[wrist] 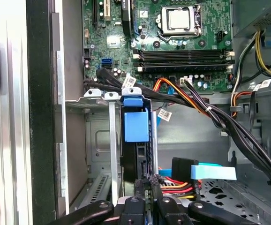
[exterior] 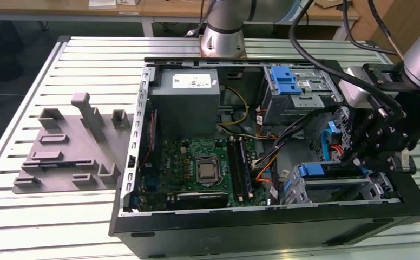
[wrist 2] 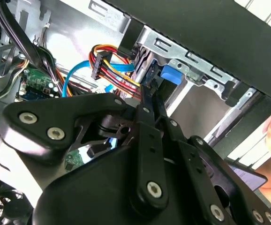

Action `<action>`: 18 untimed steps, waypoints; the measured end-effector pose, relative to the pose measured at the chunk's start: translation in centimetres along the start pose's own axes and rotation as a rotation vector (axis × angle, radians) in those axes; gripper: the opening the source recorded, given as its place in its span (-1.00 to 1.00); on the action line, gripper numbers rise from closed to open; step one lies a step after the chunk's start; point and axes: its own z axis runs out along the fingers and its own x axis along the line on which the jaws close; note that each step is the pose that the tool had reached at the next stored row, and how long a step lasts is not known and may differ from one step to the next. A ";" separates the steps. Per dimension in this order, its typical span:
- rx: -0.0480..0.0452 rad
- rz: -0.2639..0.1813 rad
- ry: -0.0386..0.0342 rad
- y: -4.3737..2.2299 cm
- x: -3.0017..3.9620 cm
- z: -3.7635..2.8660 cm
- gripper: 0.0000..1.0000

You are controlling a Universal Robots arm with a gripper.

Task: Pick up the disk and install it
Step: 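Insert the first disk wire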

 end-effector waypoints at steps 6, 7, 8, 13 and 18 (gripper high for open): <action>0.0000 0.000 0.0006 -0.01 0.01 0.24 -0.67; 0.0000 0.000 0.0003 -0.01 0.00 0.25 -0.67; 0.0000 0.000 0.0002 -0.01 0.00 0.25 -0.67; -0.0002 0.000 0.0001 0.01 0.00 -0.28 -0.52; -0.0012 0.000 0.0001 0.02 -0.01 -1.16 -0.52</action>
